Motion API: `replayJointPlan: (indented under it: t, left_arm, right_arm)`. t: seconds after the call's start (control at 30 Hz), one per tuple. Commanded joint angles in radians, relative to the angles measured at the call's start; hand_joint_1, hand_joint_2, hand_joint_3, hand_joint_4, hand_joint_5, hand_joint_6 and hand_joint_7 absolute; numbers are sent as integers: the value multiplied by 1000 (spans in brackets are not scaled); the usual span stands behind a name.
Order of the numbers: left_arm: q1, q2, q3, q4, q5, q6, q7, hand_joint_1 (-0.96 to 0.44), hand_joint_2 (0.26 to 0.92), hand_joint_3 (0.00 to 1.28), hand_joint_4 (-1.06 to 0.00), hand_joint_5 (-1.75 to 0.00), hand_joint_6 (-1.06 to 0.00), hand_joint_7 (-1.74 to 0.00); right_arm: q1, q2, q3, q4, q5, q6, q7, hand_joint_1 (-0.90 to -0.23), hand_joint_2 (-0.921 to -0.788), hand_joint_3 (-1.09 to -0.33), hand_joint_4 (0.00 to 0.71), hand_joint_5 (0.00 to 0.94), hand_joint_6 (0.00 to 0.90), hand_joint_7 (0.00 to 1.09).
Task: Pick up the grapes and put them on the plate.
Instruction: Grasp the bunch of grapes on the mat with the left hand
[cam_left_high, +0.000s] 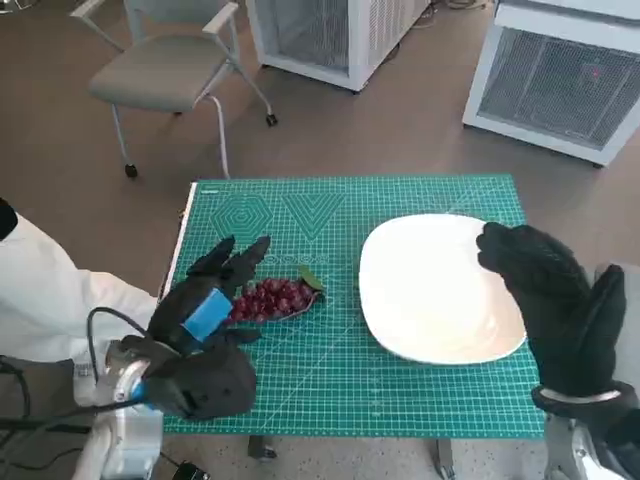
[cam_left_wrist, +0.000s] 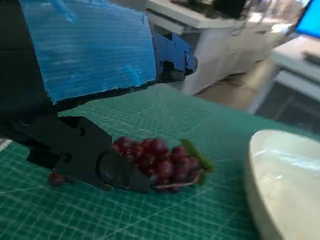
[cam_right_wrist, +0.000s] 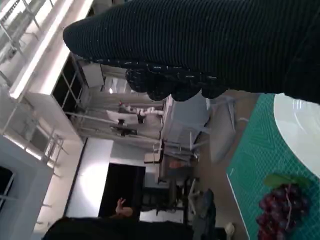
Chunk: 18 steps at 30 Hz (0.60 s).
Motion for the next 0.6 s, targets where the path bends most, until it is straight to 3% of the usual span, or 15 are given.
replayJointPlan:
  t: [0.03, 0.3, 0.6]
  left_arm:
    - [-26, 16, -39, 3, 37, 55, -13, -71, 747, 0, 1, 1, -143, -18]
    - [-75, 18, -76, 68, 41, 96, -11, -71, 741, 0, -2, 0, -158, -17]
    - [-155, 21, -131, 220, 65, 100, 40, 108, 766, 12, -17, -4, -175, -11]
  right_arm:
    - [19, 1, -3, 7, 12, 17, 6, -336, -921, -604, 421, 892, 215, 1045]
    - [19, 0, -6, 4, 13, 22, 5, -336, -921, -605, 420, 893, 214, 1047]
    - [21, 2, -4, 2, 9, 20, 3, -336, -921, -605, 419, 895, 214, 1048]
